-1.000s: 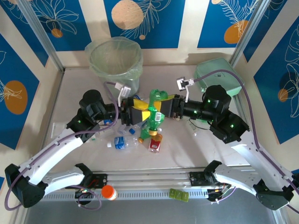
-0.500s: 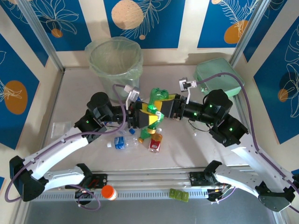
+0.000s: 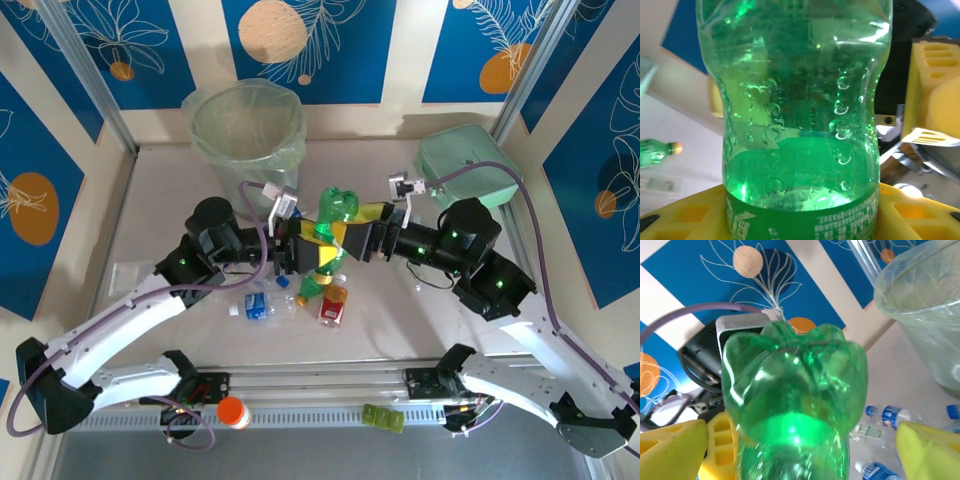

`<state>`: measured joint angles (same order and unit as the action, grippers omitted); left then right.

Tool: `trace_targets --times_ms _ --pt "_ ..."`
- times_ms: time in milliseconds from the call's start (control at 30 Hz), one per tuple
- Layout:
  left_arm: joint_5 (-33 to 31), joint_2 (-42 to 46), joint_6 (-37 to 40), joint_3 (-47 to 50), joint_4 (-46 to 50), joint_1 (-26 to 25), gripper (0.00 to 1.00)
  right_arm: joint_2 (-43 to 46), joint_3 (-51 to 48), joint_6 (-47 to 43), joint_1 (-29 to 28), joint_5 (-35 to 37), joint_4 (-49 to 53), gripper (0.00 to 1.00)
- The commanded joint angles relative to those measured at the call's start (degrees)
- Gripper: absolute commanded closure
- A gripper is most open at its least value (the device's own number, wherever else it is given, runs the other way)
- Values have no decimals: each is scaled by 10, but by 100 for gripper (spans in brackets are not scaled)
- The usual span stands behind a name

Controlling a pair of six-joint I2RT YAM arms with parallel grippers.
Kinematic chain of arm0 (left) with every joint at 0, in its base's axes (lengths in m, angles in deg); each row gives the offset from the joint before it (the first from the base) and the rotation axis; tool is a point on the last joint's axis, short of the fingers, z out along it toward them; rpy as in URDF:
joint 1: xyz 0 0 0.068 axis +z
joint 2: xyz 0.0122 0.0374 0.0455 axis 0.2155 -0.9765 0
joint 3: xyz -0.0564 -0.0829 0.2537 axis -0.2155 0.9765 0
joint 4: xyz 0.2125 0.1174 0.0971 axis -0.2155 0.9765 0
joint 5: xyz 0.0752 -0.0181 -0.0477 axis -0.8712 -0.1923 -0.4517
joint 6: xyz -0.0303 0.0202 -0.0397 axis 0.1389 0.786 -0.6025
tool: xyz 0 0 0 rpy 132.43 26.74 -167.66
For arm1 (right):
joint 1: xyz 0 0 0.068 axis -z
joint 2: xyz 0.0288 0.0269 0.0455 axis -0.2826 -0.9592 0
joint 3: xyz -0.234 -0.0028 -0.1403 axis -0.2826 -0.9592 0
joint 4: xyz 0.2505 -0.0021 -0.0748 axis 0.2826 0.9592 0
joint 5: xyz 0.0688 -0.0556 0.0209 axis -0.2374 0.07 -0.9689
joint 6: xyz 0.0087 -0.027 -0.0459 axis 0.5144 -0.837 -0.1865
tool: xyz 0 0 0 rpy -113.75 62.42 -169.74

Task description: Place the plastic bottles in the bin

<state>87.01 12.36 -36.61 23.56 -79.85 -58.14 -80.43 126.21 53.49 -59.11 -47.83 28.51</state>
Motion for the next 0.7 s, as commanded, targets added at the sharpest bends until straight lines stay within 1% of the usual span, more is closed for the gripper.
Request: trace_targets --times_ms 0,100,200,267,367,400,467,500,567,600,667 --pt "-86 12 68 -55 113 23 53 28 31 -37 -3 66 64 4" --pt "-130 -4 70 -94 181 72 58 51 38 -49 -2 132 105 5" --pt "-140 -33 42 -127 198 142 59 64 49 -55 1 180 143 6" --pt "-181 -67 30 -169 232 176 59 56 66 -51 3 225 190 7" --pt "-275 -138 10 -273 311 199 60 38 92 -44 10 257 249 7" --pt "-301 -163 2 -308 337 203 60 35 95 -44 12 256 257 8" --pt "-344 -221 -23 -389 393 212 65 34 96 -45 14 250 262 7" --pt "-358 -241 -27 -414 402 215 67 33 95 -44 14 248 264 8" --pt "-390 -282 -43 -462 420 221 69 33 92 -43 15 247 267 8" --pt "-405 -296 -46 -477 419 224 68 33 92 -43 16 246 270 8" --pt "-450 -327 -45 -512 424 230 64 33 91 -44 17 247 278 8"
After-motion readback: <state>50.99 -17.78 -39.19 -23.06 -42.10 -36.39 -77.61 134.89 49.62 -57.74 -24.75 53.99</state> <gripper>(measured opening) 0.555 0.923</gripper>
